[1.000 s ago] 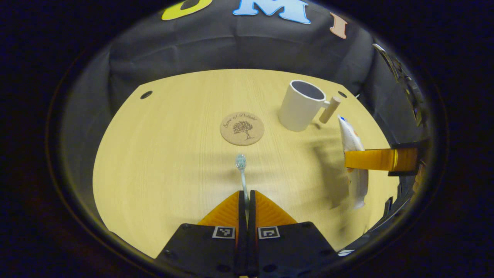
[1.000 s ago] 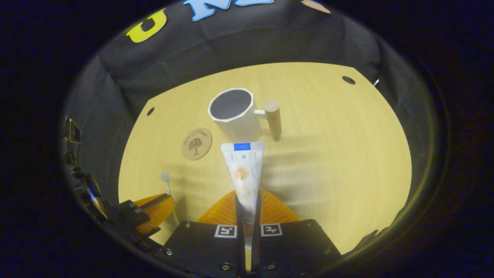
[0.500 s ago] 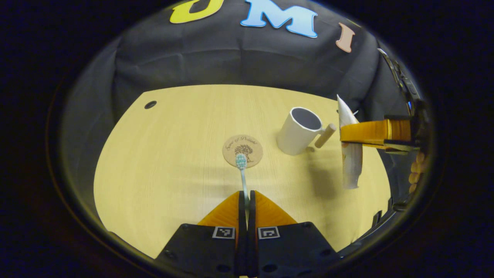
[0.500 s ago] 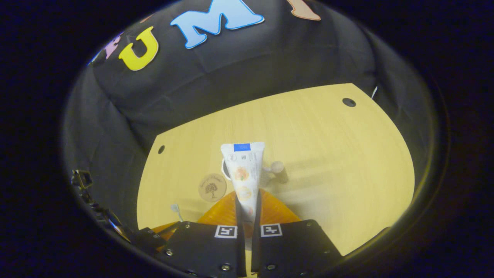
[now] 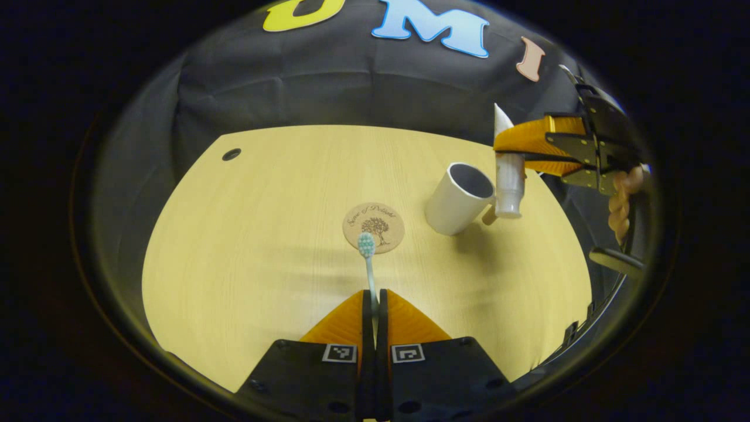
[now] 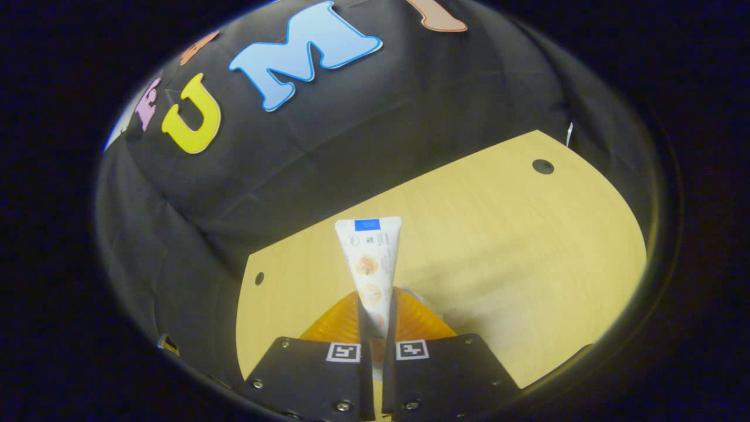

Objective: Put the toothbrush and toothpaste on the desktop into the cup, then pick up the cup and place it on the coaster on the desktop.

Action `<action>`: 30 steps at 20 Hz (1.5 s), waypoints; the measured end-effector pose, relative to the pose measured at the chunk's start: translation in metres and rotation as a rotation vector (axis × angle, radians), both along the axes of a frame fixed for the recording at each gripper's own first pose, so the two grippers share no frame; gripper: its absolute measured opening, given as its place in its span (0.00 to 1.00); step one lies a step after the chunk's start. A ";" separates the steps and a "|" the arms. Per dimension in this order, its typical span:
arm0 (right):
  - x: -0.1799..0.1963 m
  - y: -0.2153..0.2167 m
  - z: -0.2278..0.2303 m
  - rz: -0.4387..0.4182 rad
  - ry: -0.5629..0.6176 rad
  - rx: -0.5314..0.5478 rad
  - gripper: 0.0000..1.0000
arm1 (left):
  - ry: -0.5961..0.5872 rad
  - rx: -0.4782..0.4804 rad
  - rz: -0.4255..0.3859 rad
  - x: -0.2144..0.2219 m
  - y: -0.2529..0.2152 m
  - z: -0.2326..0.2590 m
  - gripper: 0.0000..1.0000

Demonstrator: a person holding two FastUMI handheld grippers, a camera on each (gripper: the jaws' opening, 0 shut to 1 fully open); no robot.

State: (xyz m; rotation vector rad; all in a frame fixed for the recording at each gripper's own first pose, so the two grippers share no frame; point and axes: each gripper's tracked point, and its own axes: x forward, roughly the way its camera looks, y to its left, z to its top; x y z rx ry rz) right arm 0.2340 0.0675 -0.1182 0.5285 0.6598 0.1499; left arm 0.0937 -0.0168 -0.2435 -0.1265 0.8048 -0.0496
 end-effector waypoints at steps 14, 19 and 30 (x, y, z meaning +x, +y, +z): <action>0.059 0.010 -0.019 -0.067 -0.153 -0.068 0.08 | 0.028 0.020 0.013 -0.063 0.007 0.030 0.06; 0.051 0.014 -0.029 -0.035 -0.160 -0.115 0.11 | 0.020 0.029 0.019 -0.061 0.014 0.048 0.07; 0.016 0.019 -0.045 0.010 -0.136 -0.150 0.46 | -0.078 0.004 0.000 -0.021 -0.009 0.091 0.08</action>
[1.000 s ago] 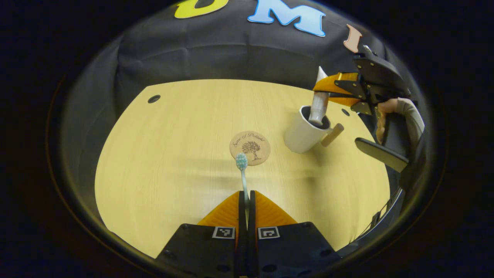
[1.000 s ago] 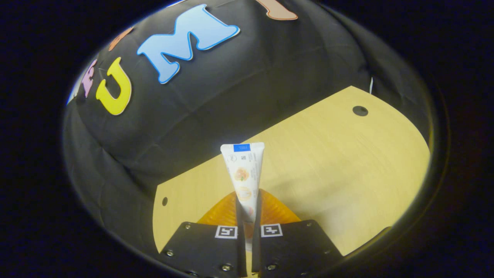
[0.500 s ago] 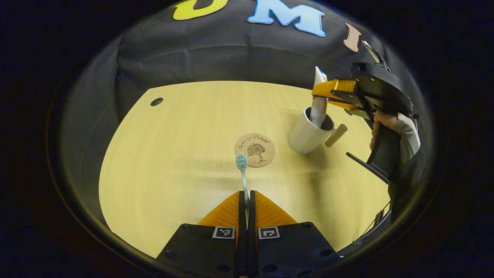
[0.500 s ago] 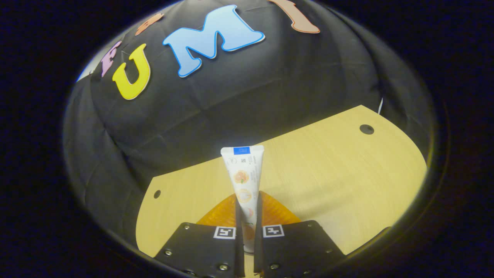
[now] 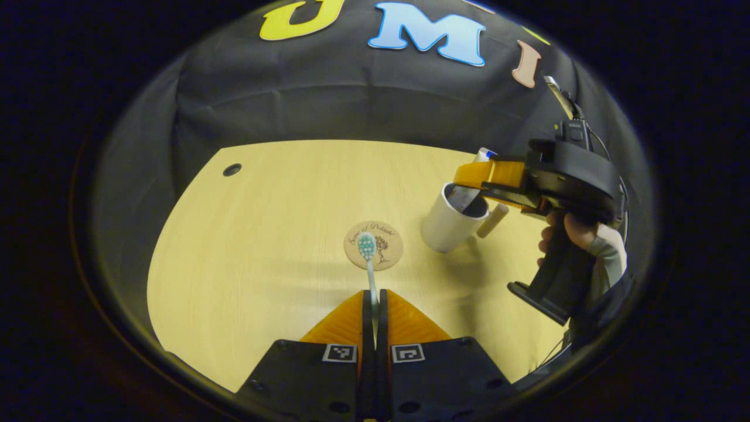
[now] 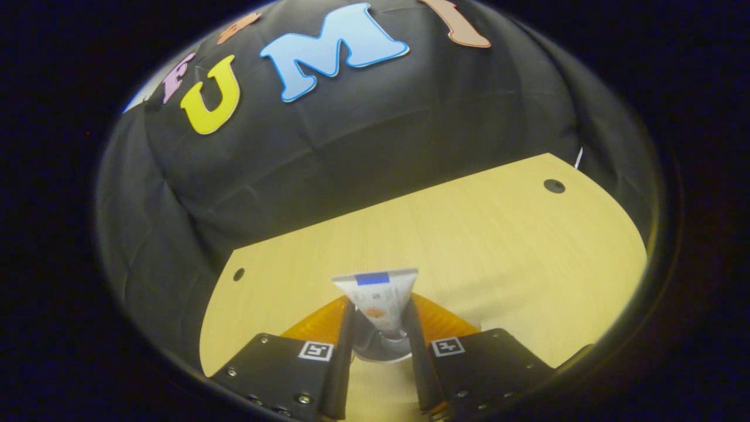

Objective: Put the toothbrush and toothpaste on the desktop into the cup, then pick up the cup and place it on the coaster on the desktop.

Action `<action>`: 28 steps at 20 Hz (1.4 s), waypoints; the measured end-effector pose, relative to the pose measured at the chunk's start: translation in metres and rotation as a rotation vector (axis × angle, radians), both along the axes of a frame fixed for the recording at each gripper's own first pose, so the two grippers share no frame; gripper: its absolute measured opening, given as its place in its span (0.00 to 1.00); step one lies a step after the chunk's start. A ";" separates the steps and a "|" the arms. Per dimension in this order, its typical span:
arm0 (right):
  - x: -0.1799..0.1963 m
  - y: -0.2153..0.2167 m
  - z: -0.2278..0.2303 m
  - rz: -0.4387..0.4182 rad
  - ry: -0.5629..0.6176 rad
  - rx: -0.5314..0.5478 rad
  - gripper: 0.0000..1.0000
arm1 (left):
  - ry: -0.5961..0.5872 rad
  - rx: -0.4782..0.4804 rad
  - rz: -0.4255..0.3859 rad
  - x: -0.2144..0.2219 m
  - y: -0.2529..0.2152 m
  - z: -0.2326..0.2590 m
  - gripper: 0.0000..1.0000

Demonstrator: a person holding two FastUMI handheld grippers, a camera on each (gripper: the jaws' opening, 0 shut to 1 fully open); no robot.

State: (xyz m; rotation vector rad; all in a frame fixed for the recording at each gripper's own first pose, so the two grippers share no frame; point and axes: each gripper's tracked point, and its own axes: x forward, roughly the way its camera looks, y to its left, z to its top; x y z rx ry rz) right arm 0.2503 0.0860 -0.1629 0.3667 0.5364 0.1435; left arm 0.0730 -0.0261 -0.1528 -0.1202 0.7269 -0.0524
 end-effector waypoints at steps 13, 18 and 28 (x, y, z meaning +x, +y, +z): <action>-0.013 -0.059 0.085 -0.096 -0.156 0.151 0.61 | -0.200 -0.076 -0.061 0.064 0.026 0.002 0.07; -0.037 -0.100 0.074 -0.133 -0.134 0.117 0.61 | -0.305 -0.111 -0.098 0.123 0.023 0.024 0.07; -0.077 -0.170 0.026 -0.173 -0.033 0.104 0.62 | -0.499 -0.204 0.007 0.198 -0.009 0.056 0.07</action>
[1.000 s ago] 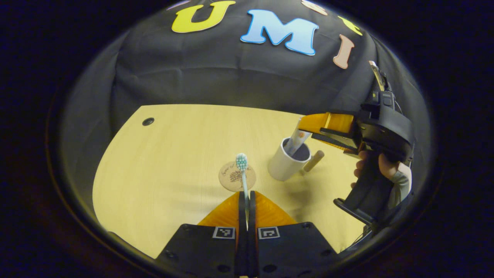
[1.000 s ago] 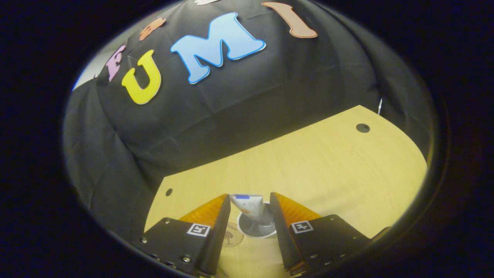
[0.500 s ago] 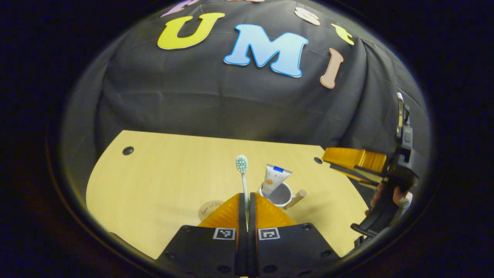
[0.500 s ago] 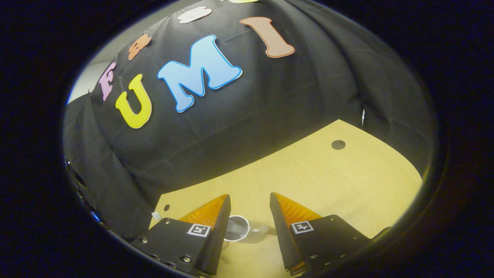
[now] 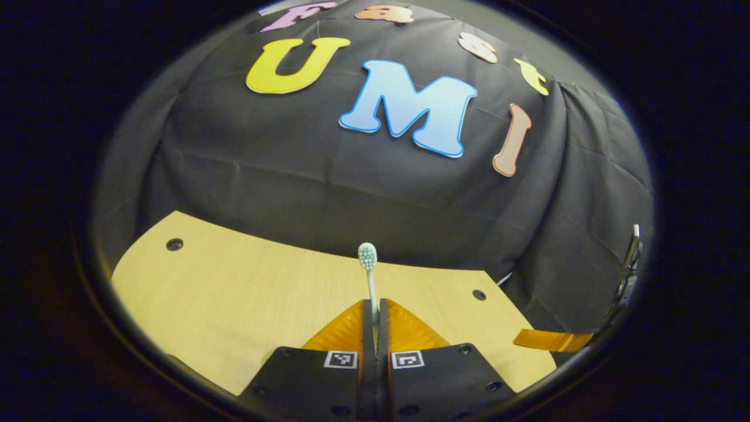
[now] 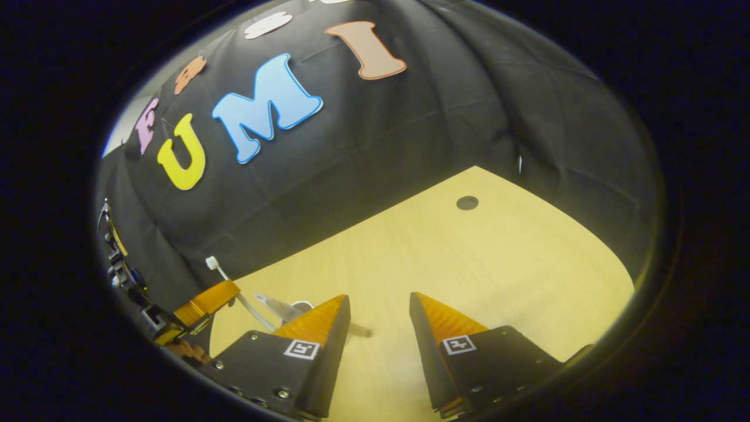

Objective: Put the toothbrush and toothpaste on the desktop into the cup, then pick up the cup and place it on the coaster on the desktop.

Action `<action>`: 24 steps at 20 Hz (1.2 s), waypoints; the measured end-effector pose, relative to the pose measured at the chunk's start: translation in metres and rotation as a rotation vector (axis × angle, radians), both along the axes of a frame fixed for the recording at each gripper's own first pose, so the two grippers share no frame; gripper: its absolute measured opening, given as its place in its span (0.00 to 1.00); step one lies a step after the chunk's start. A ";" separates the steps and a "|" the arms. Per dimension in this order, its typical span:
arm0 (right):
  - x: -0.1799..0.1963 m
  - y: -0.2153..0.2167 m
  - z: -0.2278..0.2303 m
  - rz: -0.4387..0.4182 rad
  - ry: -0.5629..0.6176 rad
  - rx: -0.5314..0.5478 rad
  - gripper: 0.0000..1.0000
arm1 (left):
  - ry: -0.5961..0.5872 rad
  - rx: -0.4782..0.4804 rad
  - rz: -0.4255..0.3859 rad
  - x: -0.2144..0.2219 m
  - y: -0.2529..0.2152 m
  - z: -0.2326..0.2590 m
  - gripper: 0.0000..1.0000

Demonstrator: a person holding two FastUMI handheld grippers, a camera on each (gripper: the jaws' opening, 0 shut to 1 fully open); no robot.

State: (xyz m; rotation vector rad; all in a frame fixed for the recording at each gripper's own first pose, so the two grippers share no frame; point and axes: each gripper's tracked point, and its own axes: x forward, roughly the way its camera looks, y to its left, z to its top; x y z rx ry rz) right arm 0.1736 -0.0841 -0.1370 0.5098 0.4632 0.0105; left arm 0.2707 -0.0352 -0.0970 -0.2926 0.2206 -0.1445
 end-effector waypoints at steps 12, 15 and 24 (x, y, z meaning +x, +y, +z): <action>-0.007 -0.043 -0.026 0.012 0.048 0.023 0.62 | -0.074 -0.007 0.145 0.006 -0.012 0.002 0.07; -0.006 -0.047 -0.022 0.013 0.044 0.039 0.62 | -0.095 0.058 0.177 -0.002 -0.017 -0.010 0.07; 0.003 -0.038 -0.013 0.062 0.025 0.037 0.61 | -0.098 0.122 0.175 -0.012 -0.026 -0.025 0.13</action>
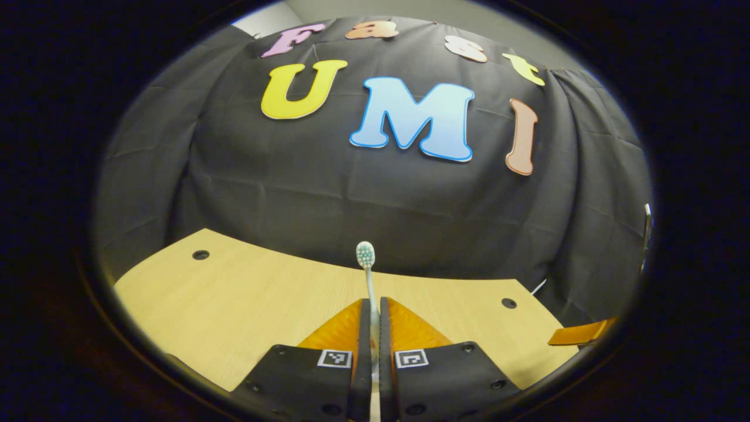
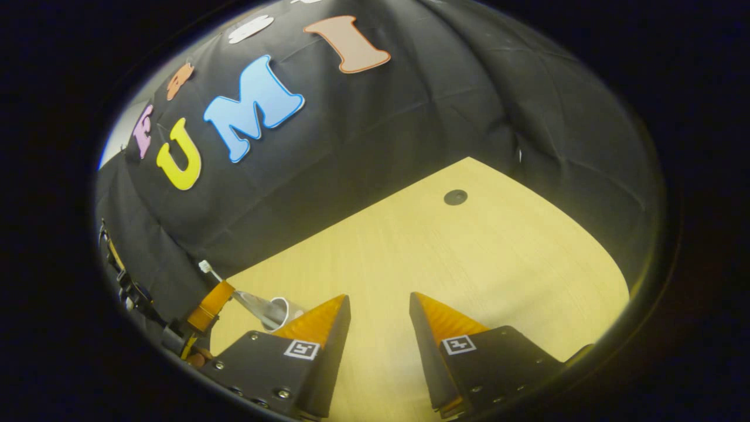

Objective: Put the toothbrush and toothpaste on the desktop into the cup, then pick up the cup and place it on the coaster on the desktop.

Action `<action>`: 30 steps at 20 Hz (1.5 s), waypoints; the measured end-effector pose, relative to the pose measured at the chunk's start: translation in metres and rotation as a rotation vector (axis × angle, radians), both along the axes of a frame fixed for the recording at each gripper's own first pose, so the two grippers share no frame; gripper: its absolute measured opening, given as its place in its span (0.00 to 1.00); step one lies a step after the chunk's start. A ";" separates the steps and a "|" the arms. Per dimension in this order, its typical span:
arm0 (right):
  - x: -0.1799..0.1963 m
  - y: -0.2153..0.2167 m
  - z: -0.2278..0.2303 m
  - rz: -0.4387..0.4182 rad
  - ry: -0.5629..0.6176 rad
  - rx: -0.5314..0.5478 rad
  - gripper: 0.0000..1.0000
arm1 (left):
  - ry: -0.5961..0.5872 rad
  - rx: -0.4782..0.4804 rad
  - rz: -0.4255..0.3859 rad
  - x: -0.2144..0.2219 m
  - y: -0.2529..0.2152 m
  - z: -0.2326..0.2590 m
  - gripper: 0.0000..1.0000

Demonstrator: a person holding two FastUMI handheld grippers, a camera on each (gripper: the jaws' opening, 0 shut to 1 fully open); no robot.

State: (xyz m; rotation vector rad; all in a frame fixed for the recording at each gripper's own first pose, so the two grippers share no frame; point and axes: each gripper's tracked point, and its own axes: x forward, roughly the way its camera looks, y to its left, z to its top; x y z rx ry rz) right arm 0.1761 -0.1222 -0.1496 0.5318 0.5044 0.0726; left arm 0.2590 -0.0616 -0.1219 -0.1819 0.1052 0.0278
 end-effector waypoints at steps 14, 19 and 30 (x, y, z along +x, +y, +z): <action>0.016 0.052 0.011 0.244 -0.021 -0.109 0.61 | 0.064 -0.007 -0.026 -0.042 0.005 -0.015 0.72; 0.019 0.079 0.004 0.399 -0.006 -0.186 0.61 | 0.095 -0.019 -0.019 -0.060 0.021 -0.021 0.72; 0.034 0.129 -0.023 0.793 0.043 -0.508 0.61 | 0.164 -0.025 -0.002 -0.096 0.049 -0.045 0.72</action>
